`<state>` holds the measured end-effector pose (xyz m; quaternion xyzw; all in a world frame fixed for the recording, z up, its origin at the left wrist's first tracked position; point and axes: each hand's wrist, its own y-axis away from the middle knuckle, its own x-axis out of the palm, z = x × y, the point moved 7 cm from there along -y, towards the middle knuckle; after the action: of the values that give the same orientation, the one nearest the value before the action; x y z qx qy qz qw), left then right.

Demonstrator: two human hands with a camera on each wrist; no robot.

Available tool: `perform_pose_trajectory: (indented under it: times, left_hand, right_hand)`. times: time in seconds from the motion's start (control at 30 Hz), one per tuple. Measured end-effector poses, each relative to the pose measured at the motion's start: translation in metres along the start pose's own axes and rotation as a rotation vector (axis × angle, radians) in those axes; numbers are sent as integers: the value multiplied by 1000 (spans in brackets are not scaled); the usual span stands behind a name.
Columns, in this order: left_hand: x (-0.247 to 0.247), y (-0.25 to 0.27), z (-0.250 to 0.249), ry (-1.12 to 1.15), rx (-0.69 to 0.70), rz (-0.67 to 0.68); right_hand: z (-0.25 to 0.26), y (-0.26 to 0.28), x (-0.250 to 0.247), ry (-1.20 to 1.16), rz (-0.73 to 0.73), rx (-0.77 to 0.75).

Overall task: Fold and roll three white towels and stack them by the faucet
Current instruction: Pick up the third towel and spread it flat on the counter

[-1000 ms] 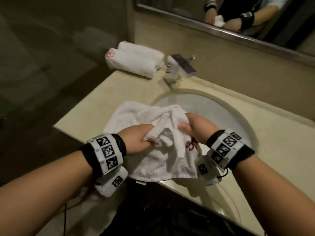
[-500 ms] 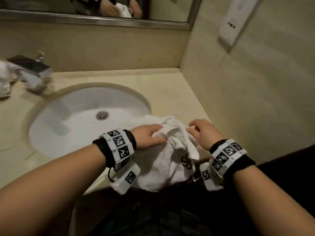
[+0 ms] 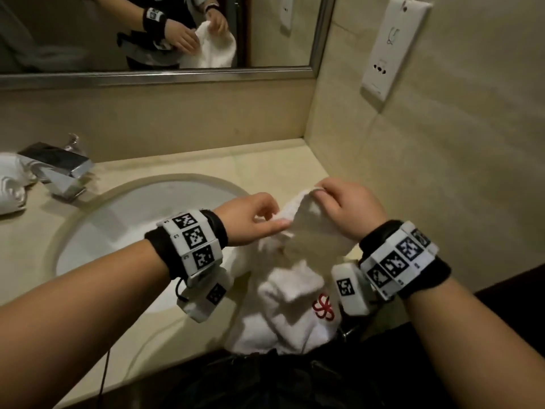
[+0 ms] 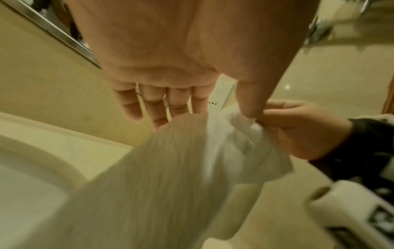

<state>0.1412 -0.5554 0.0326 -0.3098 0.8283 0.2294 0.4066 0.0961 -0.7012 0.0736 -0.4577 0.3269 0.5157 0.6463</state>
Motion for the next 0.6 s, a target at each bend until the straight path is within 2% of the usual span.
perform_pose_trajectory:
  times: [0.07, 0.17, 0.3, 0.43, 0.5, 0.6]
  left_hand:
    - [-7, 1, -14, 64, 57, -47]
    - [-6, -2, -23, -5, 66, -84]
    - [-8, 6, -6, 30, -16, -104]
    - [-23, 13, -5, -27, 36, -115]
    - [-51, 18, 7, -22, -3, -246]
    - [-97, 39, 41, 98, -116, -462]
  right_hand:
    - [21, -17, -10, 8, 5, -69]
    - [37, -37, -25, -41, -14, -105]
    - [31, -47, -44, -134, -47, -86]
    - [32, -48, -49, -173, -47, -114]
    - [29, -47, -51, -167, -17, -128]
    - [11, -43, -44, -7, 176, -118]
